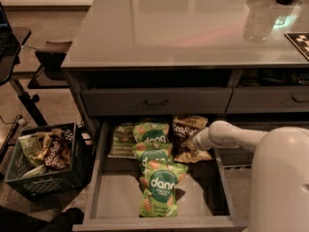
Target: Pick brown chip bag from middle drawer and place on counter
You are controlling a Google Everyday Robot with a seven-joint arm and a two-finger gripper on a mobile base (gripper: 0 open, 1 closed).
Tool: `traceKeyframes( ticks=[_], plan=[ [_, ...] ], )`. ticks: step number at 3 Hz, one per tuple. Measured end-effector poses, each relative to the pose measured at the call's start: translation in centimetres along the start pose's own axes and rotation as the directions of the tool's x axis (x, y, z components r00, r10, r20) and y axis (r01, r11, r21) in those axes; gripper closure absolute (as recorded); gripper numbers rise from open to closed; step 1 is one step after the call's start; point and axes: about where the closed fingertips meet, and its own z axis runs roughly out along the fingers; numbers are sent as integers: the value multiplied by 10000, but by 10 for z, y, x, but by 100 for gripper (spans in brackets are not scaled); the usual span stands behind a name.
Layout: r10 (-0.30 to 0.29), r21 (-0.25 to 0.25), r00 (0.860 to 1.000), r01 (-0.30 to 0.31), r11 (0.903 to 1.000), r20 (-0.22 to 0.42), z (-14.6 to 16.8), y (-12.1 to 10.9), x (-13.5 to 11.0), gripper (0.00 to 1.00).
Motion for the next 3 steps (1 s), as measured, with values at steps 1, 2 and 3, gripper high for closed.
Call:
traceKeyframes(
  ticks=[1, 2, 3],
  plan=[
    [46, -277, 9986, -31, 9996, 535, -31, -6, -7, 100],
    [153, -554, 9933, -90, 9984, 1147, -80, -16, -7, 100],
    [-331, -1152, 9906, 485, 9922, 1326, -111, -21, -17, 100]
  ],
)
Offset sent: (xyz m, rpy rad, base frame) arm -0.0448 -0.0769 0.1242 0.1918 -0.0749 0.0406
